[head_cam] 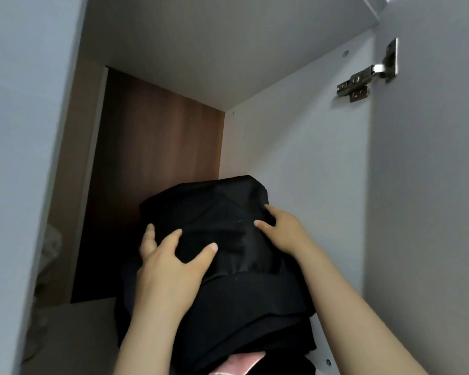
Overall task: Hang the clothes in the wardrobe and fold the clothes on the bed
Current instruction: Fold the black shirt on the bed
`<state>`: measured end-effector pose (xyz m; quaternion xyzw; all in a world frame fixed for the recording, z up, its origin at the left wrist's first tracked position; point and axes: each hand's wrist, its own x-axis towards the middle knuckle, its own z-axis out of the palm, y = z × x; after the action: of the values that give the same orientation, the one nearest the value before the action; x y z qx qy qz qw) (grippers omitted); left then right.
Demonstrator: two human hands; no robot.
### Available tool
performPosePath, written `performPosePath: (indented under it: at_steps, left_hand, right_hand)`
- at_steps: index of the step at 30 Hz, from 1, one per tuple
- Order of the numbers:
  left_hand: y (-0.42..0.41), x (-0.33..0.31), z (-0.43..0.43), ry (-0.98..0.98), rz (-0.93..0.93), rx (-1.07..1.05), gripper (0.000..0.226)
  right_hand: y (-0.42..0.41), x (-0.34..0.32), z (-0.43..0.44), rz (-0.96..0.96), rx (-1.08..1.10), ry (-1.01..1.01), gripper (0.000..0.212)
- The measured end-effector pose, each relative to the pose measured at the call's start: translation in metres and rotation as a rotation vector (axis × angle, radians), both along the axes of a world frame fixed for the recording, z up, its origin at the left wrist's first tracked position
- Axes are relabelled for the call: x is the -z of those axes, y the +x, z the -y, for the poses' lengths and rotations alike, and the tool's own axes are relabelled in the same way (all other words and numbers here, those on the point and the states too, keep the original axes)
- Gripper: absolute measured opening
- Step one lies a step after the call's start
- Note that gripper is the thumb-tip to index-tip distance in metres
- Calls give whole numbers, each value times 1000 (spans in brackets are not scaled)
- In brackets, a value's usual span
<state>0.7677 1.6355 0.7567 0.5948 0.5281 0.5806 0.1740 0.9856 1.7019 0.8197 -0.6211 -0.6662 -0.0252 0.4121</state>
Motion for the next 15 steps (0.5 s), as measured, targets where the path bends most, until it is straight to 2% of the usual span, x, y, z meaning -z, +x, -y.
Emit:
performPosePath:
  at_steps: [3, 6, 8, 11, 15]
  left_hand:
    - [-2, 10, 8, -14, 51, -29, 84]
    - [-2, 9, 9, -10, 51, -27, 87]
    - [-3, 6, 5, 18, 41, -31, 86]
    - [-6, 7, -1, 149, 121, -3, 75]
    - [-2, 6, -7, 316, 263, 43, 66]
  right_hand:
    - [11, 10, 18, -47, 94, -87, 51]
    - [17, 22, 31, -38, 262, -203, 58]
    - [18, 26, 32, -87, 230, -122, 50]
    - [13, 28, 30, -195, 99, 88, 26]
    - [7, 16, 28, -222, 70, 363, 19]
